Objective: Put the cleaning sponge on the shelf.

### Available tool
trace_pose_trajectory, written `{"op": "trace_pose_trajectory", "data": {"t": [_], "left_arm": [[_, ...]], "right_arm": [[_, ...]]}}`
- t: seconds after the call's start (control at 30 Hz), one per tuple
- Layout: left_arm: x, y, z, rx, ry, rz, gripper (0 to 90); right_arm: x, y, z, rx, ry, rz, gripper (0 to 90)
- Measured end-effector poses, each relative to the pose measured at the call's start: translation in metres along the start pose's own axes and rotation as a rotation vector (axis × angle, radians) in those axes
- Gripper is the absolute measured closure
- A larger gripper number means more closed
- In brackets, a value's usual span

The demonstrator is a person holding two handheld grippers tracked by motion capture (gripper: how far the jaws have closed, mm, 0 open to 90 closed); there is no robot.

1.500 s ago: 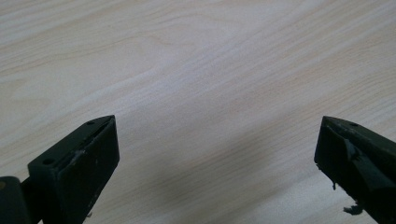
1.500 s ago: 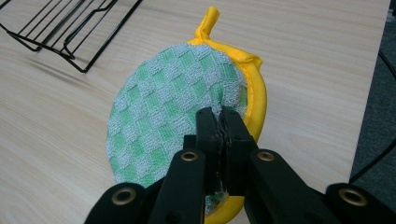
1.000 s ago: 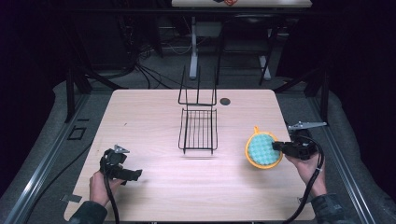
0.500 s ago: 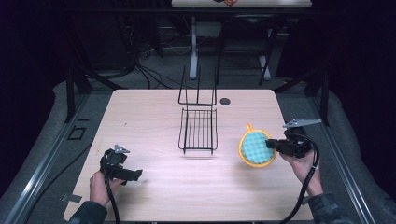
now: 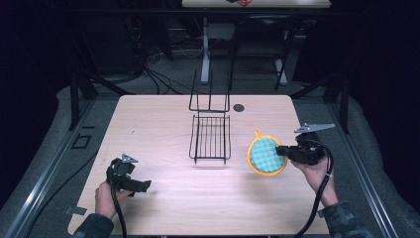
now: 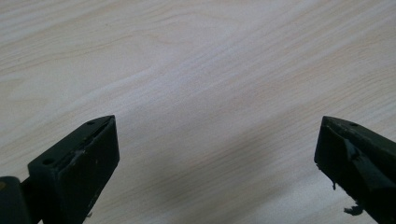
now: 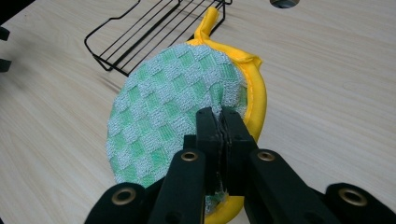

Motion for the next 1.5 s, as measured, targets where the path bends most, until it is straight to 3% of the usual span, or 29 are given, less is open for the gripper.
{"op": "trace_pose_trajectory", "data": {"t": [0.87, 1.5], "left_arm": [[0.001, 0.0, 0.0, -0.002, 0.006, 0.004, 0.1], [0.001, 0.001, 0.0, 0.0, 0.002, 0.007, 0.1]], "right_arm": [[0.017, -0.02, -0.023, -0.035, 0.008, -0.043, 88.1], [0.033, -0.044, -0.05, -0.077, 0.024, -0.07, 88.0]]}}
Point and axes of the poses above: each handheld gripper's, and its own axes: x roughly forward along the jaws, z roughly out of its underside, y roughly to its right, the point moved 6 cm from there along x, roughly forward along the jaws, and after that the axes turned 2 degrees about z, right-handed, at the moved point
